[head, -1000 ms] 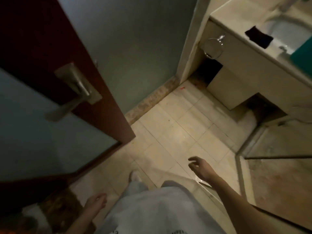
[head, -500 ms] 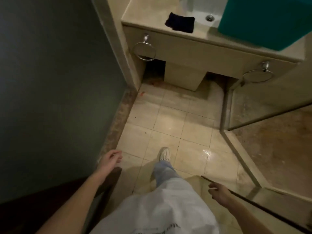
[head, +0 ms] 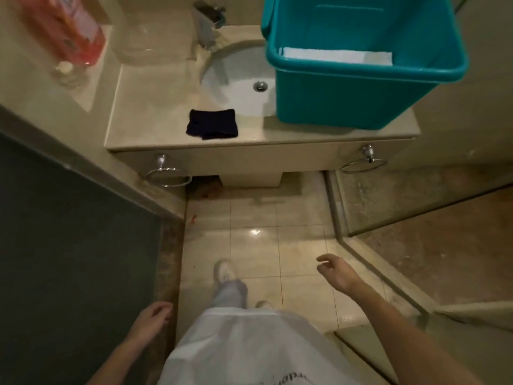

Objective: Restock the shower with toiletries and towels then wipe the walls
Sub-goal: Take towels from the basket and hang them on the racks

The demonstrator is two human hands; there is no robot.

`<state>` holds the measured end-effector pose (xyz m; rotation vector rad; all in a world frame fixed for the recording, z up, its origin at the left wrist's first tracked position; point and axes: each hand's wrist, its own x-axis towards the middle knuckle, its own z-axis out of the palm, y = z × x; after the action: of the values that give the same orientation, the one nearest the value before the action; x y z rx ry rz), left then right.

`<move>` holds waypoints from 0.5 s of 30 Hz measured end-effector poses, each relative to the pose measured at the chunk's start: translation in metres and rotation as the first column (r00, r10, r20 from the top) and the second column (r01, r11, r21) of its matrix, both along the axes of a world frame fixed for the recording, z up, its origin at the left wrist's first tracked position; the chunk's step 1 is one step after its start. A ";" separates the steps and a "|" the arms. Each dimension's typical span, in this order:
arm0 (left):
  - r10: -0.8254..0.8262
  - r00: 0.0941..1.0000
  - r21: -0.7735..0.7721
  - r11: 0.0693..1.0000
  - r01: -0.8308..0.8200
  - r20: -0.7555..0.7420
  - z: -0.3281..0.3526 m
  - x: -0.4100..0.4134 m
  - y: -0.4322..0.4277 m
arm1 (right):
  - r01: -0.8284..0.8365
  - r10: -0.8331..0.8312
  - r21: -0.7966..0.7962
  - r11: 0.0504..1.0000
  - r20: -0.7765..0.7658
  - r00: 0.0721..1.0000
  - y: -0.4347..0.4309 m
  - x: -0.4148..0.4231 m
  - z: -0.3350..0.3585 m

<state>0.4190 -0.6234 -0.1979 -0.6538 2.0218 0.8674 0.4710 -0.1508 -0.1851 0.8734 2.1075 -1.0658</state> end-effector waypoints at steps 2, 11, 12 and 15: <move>-0.031 0.999 0.011 0.999 0.031 -0.013 -0.008 -0.043 0.009 | 0.050 -0.049 0.020 0.999 -0.035 0.998 0.007 -0.035 0.007; -0.206 0.961 0.182 0.954 0.239 -0.185 -0.006 -0.268 0.092 | 0.233 -0.235 0.193 0.953 -0.012 0.972 0.049 -0.105 0.031; -0.242 0.935 0.207 0.932 0.299 -0.259 0.008 -0.299 0.112 | 0.286 -0.279 0.213 0.934 -0.062 0.958 0.058 -0.115 0.042; -0.305 0.825 0.240 0.857 0.455 -0.476 0.056 -0.372 0.179 | 0.465 -0.405 0.236 0.853 -0.263 0.876 0.080 -0.153 0.078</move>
<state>0.0469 -0.4447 -0.1416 0.1687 2.1879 1.1434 0.3182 -0.0713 -0.1067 1.5058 2.3393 -1.1174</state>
